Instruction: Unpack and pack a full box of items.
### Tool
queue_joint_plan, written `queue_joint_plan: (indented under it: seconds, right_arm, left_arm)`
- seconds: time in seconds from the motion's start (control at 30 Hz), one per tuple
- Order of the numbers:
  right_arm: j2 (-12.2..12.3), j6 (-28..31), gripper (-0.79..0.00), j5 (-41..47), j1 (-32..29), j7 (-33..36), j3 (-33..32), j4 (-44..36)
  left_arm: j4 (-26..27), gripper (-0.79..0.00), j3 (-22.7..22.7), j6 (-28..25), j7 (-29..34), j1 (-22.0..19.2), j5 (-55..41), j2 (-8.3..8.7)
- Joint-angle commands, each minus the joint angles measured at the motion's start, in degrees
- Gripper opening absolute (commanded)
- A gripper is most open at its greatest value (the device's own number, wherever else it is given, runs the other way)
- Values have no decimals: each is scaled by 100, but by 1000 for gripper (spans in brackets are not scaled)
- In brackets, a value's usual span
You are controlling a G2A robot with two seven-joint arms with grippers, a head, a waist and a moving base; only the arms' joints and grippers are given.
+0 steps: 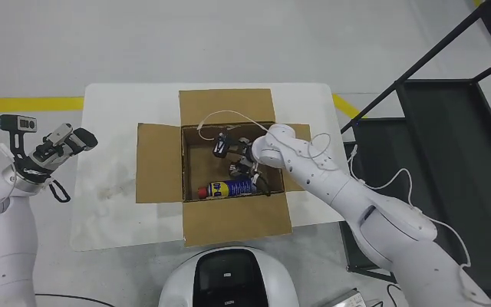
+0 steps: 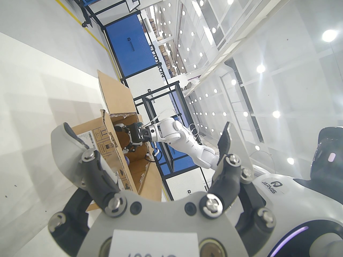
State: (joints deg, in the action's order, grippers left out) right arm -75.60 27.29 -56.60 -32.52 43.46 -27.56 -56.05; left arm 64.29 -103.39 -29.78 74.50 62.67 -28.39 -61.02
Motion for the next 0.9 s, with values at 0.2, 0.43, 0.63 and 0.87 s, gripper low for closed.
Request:
queue_joint_plan:
  seconds: [0.2,0.43,0.63,0.87]
  right_arm:
    - [-192,28,-108,-155,45,-34,135,379]
    - [-341,149,-416,-214,86,-3,207,626]
    - [-446,257,-785,-290,144,89,245,743]
    - [-301,582,-785,-253,119,113,-66,333]
  left_arm:
    - [0,0,0,0,0,0,0,0]
    - [0,0,0,0,0,0,0,0]
    - [0,0,0,0,0,0,0,0]
    - [0,0,0,0,0,0,0,0]
